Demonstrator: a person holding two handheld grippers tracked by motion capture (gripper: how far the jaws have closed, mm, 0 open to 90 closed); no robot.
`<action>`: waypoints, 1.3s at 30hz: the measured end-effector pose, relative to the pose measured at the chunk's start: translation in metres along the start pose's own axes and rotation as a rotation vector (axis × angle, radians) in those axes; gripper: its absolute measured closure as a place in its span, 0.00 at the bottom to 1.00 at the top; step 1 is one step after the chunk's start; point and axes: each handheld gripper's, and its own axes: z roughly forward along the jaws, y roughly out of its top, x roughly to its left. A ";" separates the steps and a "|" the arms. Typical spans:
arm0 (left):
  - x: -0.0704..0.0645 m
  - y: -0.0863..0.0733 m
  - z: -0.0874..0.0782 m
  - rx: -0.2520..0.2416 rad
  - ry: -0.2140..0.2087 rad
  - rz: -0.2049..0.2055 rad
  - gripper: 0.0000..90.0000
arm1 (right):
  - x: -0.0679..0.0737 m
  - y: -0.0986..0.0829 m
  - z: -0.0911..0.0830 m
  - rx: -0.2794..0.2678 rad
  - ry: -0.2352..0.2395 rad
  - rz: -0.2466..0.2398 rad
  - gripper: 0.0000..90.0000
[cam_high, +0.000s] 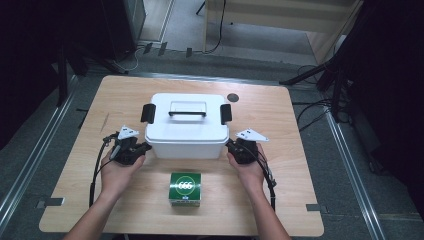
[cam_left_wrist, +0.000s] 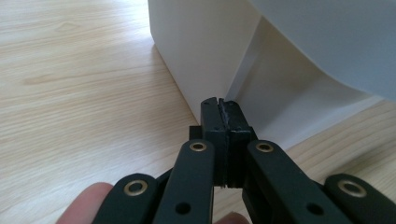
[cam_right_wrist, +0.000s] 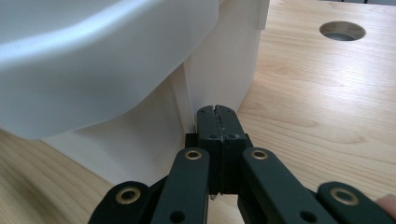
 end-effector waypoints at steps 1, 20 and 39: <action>0.001 0.000 -0.001 0.003 0.003 0.002 1.00 | 0.001 0.000 0.000 0.003 0.006 0.000 1.00; -0.024 -0.062 -0.045 0.007 0.001 -0.038 1.00 | 0.011 -0.030 -0.054 0.054 -0.019 -0.119 0.99; -0.094 -0.087 -0.039 0.067 -0.173 0.028 1.00 | 0.084 -0.077 -0.069 0.148 0.200 -0.151 0.99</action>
